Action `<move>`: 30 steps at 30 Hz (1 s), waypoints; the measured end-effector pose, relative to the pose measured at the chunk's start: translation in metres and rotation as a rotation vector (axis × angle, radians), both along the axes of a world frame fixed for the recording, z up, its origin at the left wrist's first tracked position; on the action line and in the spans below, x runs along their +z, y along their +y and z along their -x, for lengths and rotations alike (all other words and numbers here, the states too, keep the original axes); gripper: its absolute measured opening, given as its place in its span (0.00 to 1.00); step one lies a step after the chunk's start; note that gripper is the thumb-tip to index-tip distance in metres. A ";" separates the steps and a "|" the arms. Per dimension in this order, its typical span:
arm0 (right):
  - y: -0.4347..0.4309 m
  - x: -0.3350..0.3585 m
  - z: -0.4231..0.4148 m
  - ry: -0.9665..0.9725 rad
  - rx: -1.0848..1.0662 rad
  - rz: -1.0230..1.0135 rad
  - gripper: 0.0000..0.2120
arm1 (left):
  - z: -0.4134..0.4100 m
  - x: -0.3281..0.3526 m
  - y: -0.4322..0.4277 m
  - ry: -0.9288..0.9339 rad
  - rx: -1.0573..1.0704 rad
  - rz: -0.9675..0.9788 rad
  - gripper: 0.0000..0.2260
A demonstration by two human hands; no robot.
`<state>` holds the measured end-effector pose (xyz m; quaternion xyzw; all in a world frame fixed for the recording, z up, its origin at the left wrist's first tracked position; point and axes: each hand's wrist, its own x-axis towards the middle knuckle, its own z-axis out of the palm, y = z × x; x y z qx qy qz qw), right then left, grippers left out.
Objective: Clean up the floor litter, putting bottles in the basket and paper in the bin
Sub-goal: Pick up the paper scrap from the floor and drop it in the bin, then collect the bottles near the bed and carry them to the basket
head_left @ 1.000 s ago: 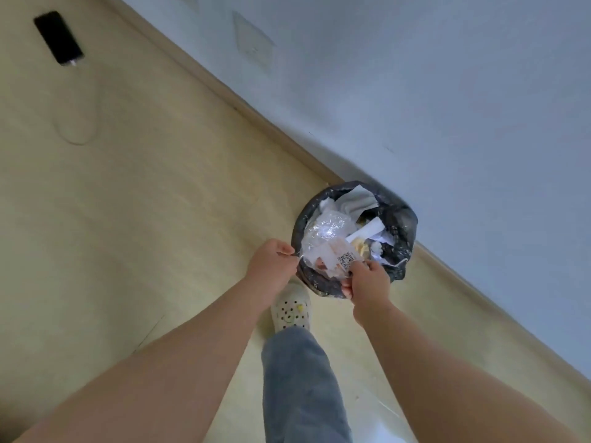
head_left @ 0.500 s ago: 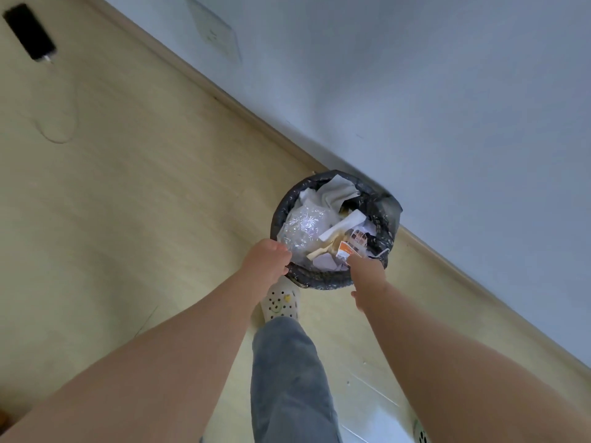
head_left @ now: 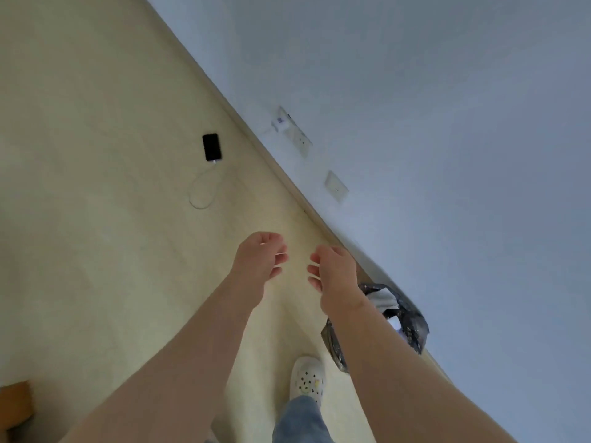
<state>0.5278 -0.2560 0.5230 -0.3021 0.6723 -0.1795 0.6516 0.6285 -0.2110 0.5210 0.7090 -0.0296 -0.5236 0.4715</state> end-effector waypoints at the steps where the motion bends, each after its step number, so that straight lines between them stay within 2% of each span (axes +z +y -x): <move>1: 0.005 0.020 -0.021 -0.028 0.029 0.037 0.07 | -0.021 0.020 0.007 -0.015 0.050 0.041 0.04; 8: 0.087 0.178 -0.179 -0.224 0.244 0.246 0.05 | -0.177 0.174 0.113 -0.140 0.367 0.264 0.04; 15: 0.189 0.286 -0.314 -0.428 0.479 0.334 0.03 | -0.299 0.272 0.238 -0.258 0.609 0.375 0.05; 21: 0.245 0.321 -0.409 -0.524 0.670 0.322 0.04 | -0.376 0.302 0.318 -0.370 0.789 0.367 0.04; 30: 0.252 0.313 -0.562 -0.532 0.926 0.315 0.05 | -0.498 0.302 0.363 -0.446 0.968 0.293 0.03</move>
